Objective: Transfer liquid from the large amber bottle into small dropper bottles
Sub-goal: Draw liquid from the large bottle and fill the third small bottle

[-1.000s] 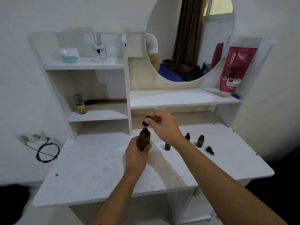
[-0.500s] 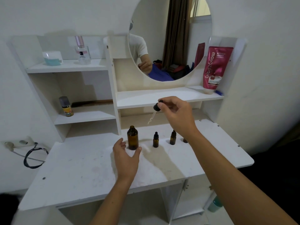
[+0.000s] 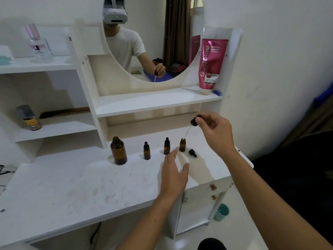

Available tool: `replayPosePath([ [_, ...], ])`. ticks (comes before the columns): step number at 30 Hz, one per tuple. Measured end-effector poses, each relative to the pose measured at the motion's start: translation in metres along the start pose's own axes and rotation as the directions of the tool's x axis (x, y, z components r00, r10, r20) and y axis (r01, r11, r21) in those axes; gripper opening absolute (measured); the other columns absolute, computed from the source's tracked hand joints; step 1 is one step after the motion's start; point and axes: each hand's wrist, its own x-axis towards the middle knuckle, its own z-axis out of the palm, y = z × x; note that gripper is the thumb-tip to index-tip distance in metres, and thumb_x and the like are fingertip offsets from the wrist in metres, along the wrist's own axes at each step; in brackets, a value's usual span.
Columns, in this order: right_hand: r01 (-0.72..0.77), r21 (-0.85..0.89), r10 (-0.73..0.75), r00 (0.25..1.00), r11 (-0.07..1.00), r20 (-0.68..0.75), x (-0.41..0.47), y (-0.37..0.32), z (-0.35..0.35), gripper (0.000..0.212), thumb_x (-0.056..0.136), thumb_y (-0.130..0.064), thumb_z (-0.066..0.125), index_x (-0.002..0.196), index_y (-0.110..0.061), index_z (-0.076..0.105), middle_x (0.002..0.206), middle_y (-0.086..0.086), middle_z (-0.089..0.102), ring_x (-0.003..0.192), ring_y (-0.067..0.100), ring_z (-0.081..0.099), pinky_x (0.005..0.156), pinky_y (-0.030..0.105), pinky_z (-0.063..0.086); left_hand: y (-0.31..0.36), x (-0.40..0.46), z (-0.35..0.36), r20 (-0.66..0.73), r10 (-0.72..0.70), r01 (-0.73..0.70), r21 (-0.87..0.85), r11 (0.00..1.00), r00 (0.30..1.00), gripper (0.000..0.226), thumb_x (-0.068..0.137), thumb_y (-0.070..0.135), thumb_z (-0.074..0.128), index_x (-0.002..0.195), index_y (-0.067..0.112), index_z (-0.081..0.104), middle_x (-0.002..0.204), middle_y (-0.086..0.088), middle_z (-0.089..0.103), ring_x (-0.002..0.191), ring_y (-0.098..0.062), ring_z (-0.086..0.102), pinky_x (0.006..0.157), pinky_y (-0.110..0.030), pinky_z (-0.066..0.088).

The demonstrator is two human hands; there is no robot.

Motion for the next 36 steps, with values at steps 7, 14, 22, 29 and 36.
replayPosePath([
  [7,0.036,-0.038,-0.036,0.999,0.999,0.016,0.009,0.015,0.004,0.01,0.095,-0.018,0.074,0.103,-0.023,0.075,0.094,-0.015,0.076,0.09,-0.002,0.072,0.085,0.012,0.055,0.006,0.033,0.022,0.007,-0.013,0.012,0.131,0.991,1.0,0.068,0.102,0.025,0.059,0.159,0.015,0.024,0.165,0.0,0.028,0.148,-0.019,0.034,0.115,-0.026,0.029],
  [14,0.056,-0.068,-0.052,0.997,0.996,0.061,0.009,0.026,0.012,0.012,0.093,-0.018,0.077,0.105,-0.014,0.077,0.095,-0.006,0.078,0.089,0.003,0.073,0.083,0.013,0.056,0.002,0.059,0.034,-0.075,0.034,-0.018,0.202,0.979,0.997,0.04,0.102,0.023,0.055,0.141,0.018,0.048,0.131,0.003,0.062,0.118,-0.018,0.06,0.093,-0.032,0.052],
  [22,0.037,-0.064,-0.033,0.997,0.997,0.064,0.012,0.027,0.016,0.002,0.091,-0.012,0.078,0.09,-0.013,0.08,0.087,-0.011,0.077,0.083,0.004,0.074,0.08,0.011,0.053,0.004,0.066,0.036,-0.19,0.04,-0.003,0.191,0.982,0.981,0.025,0.103,0.024,0.054,0.127,0.021,0.06,0.115,0.009,0.07,0.106,-0.017,0.066,0.086,-0.035,0.055],
  [29,0.005,-0.126,0.003,0.998,0.992,0.061,0.015,0.026,0.019,0.003,0.092,-0.019,0.077,0.093,-0.017,0.079,0.088,-0.008,0.078,0.084,0.006,0.073,0.081,0.016,0.056,0.005,0.064,0.035,-0.18,0.04,-0.001,0.214,0.977,0.983,0.025,0.105,0.025,0.053,0.129,0.022,0.059,0.115,0.01,0.069,0.104,-0.016,0.065,0.08,-0.028,0.052],
  [36,-0.001,-0.081,0.004,0.999,0.997,0.035,0.011,0.018,0.017,0.011,0.093,-0.021,0.076,0.103,-0.016,0.078,0.093,-0.008,0.079,0.088,0.004,0.074,0.086,0.02,0.058,0.003,0.064,0.035,-0.155,0.057,-0.016,0.255,0.967,0.986,0.031,0.105,0.024,0.051,0.136,0.022,0.056,0.122,0.006,0.068,0.109,-0.019,0.065,0.087,-0.034,0.055],
])
